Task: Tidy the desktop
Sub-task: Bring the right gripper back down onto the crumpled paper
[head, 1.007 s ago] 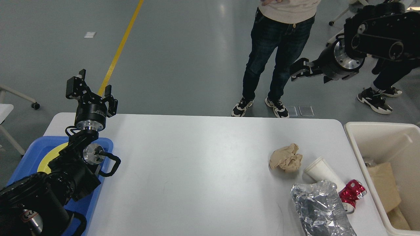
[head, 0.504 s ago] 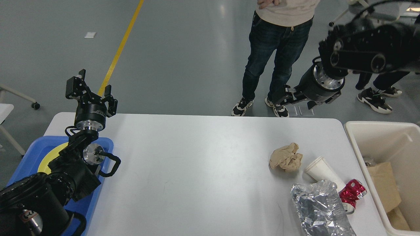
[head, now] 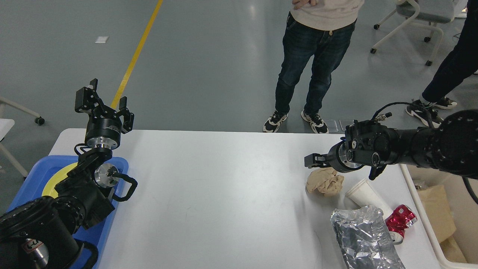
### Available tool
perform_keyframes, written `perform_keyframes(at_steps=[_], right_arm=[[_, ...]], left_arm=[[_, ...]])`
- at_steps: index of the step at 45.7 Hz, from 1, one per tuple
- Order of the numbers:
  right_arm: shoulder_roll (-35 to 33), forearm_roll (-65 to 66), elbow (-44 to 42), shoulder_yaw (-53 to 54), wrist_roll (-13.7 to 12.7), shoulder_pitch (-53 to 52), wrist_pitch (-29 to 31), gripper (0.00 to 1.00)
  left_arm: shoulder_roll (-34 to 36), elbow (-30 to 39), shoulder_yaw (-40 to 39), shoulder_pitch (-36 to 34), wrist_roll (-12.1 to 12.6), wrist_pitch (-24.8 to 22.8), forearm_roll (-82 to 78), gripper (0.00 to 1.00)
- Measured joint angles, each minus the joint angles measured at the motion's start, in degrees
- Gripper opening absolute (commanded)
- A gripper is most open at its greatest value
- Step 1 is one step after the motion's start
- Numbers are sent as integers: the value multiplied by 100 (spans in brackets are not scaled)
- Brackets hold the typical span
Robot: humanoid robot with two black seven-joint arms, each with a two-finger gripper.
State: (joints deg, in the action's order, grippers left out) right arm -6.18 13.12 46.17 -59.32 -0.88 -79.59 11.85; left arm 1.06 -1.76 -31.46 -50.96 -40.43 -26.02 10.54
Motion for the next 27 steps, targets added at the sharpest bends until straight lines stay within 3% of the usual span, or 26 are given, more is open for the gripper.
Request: perform_keyframes(at_steps=[10, 27], right_arm=[[248, -5, -583, -17, 1, 514, -85, 100], [359, 81, -656, -87, -9, 794, -94, 97]], left_arm=[[0, 0, 0, 7, 0, 0, 0, 96], [0, 0, 0, 7, 0, 0, 0, 96]])
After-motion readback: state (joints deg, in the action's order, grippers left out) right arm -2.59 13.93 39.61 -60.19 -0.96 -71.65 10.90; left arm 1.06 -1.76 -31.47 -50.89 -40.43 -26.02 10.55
